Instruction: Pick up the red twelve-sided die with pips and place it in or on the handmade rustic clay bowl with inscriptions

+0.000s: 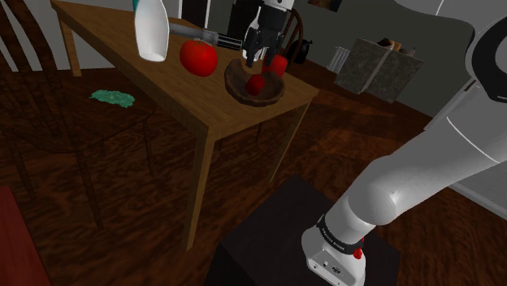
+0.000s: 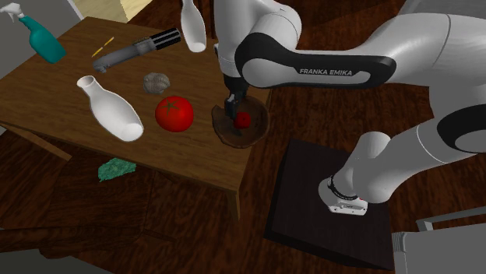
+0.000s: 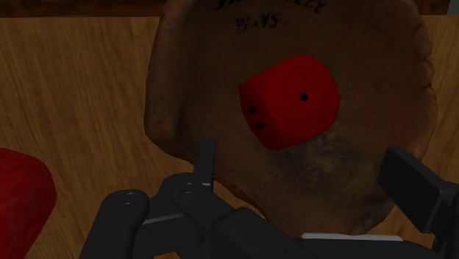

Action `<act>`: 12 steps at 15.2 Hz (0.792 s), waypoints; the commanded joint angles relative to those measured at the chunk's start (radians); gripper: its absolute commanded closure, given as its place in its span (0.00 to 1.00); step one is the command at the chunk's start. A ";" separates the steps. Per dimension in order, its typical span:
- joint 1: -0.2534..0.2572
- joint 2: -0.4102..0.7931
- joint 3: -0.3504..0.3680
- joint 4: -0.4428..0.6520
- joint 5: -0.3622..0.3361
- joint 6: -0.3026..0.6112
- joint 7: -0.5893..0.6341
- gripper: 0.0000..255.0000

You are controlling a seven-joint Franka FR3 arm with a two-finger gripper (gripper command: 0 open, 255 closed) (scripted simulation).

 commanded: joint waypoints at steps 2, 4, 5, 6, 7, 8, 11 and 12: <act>0.000 0.013 0.000 0.081 -0.001 -0.068 0.001 0.00; -0.001 0.029 0.000 0.159 -0.002 -0.130 0.001 0.00; -0.001 0.029 0.000 0.159 -0.002 -0.130 0.001 0.00; -0.001 0.029 0.000 0.159 -0.002 -0.130 0.001 0.00; -0.001 0.029 0.000 0.159 -0.002 -0.130 0.001 0.00; -0.001 0.029 0.000 0.159 -0.002 -0.130 0.001 0.00; -0.001 0.029 0.000 0.159 -0.002 -0.130 0.001 0.00; 0.000 0.029 0.000 0.159 -0.002 -0.130 0.001 0.00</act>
